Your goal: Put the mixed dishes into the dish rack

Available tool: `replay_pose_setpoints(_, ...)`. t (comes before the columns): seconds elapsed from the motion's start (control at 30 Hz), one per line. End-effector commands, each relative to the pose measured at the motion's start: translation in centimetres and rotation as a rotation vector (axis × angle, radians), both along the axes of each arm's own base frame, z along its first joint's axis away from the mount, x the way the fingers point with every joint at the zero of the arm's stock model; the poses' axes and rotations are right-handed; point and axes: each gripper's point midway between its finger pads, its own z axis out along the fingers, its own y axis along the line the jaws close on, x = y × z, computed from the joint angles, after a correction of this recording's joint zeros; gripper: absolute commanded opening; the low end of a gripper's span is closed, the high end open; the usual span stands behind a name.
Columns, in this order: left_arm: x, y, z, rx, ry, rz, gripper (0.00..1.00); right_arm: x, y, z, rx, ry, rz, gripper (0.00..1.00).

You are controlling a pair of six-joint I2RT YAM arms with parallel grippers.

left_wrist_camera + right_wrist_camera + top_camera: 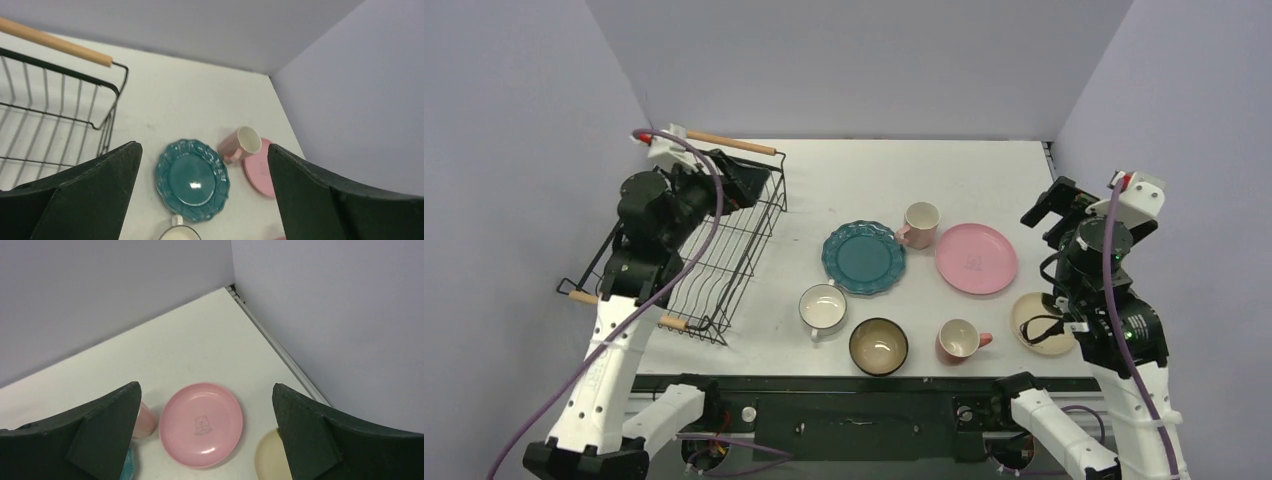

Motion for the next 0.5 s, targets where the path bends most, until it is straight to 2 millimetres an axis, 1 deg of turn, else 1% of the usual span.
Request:
replay_pose_setpoints(0.0,-0.5,-4.6,-1.6,-0.030,0.050,-0.180,0.96,1.0,0.6,-3.1,0.012,0.084,-0.002,1.00)
replay_pose_setpoints(0.03,-0.8,-5.6,-2.0,-0.017,0.057,-0.210,0.96,1.1,0.9,-3.3,0.022,0.089,0.011,1.00)
replay_pose_setpoints(0.07,-0.7,-6.1,-2.6,-0.008,0.071,-0.217,0.96,1.3,1.2,-3.9,0.023,0.105,0.025,1.00)
replay_pose_setpoints(0.17,-1.6,-8.7,-4.0,0.014,0.094,-0.293,0.96,1.6,2.8,-5.2,0.051,0.132,0.108,1.00)
replay_pose_setpoints(0.2,-1.7,-9.2,-4.4,0.020,0.100,-0.308,0.96,1.8,3.4,-6.2,0.054,0.156,0.143,1.00)
replay_pose_setpoints(0.23,-2.1,-10.1,-5.1,0.027,0.111,-0.333,0.96,1.8,3.6,-6.7,0.061,0.164,0.149,1.00)
replay_pose_setpoints(0.27,-2.3,-10.6,-5.5,0.032,0.116,-0.344,0.96,1.9,3.9,-7.9,0.069,0.189,0.158,1.00)
replay_pose_setpoints(0.3,-2.7,-11.2,-6.2,0.040,0.129,-0.358,0.96,2.0,4.1,-8.6,0.084,0.204,0.161,1.00)
replay_pose_setpoints(0.33,-3.1,-11.9,-6.6,0.048,0.133,-0.376,0.96,2.1,4.6,-9.9,0.093,0.237,0.181,1.00)
replay_pose_setpoints(0.43,-3.5,-12.7,-8.6,0.073,0.174,-0.385,0.96,2.2,5.2,-12.9,0.128,0.310,0.193,1.00)
replay_pose_setpoints(0.47,-3.8,-13.1,-9.0,0.077,0.185,-0.397,0.96,2.2,5.4,-13.4,0.138,0.321,0.196,1.00)
